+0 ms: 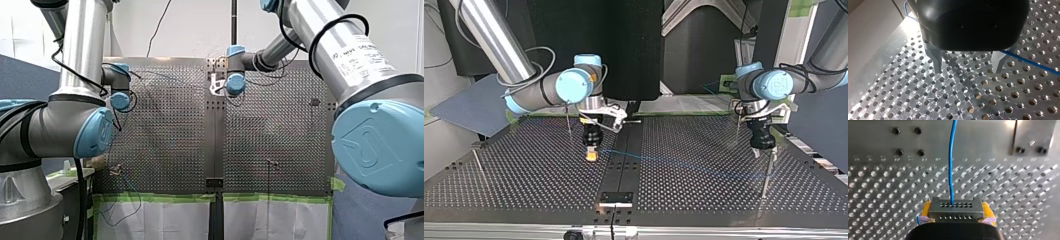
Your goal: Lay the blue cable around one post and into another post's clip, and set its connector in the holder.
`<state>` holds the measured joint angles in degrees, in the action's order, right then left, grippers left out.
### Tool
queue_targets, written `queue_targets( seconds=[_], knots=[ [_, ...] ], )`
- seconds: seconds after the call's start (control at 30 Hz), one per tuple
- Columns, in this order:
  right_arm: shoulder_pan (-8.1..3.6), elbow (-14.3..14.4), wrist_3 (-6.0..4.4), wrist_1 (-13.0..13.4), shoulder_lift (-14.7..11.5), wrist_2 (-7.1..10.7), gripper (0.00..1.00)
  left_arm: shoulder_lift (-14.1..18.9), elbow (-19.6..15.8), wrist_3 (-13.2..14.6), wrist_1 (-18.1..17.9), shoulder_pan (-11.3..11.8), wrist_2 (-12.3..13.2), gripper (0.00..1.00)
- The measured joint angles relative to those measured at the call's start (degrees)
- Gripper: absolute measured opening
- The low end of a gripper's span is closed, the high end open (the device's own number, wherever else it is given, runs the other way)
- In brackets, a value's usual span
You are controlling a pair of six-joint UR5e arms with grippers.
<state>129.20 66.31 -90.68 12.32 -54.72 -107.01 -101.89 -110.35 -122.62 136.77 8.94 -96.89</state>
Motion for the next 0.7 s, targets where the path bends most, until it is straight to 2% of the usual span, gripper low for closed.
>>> queue_targets(
  seconds=[0.17, 0.43, 0.57, 0.7],
  knots=[
    [-0.8, 2.4, -0.38, 2.5, 0.0, -1.75, 0.02, 0.0, 0.0, 0.2, 0.1, -0.1, -0.1, 1.0],
    [-1.92, 6.1, -0.08, 6.1, 1.0, -4.6, 0.02, 0.0, 0.0, 0.5, 0.2, -0.8, -0.5, 1.0],
    [-2.1, 7.9, -0.96, 7.9, 2.6, -5.56, 0.02, 0.0, 0.0, 0.5, 0.2, -1.2, -0.5, 1.0],
    [-2.16, 10.1, -1.82, 10.1, 4.7, -7.46, 0.02, 0.0, 0.0, 0.6, 0.3, -1.3, -0.6, 1.0]
  ],
)
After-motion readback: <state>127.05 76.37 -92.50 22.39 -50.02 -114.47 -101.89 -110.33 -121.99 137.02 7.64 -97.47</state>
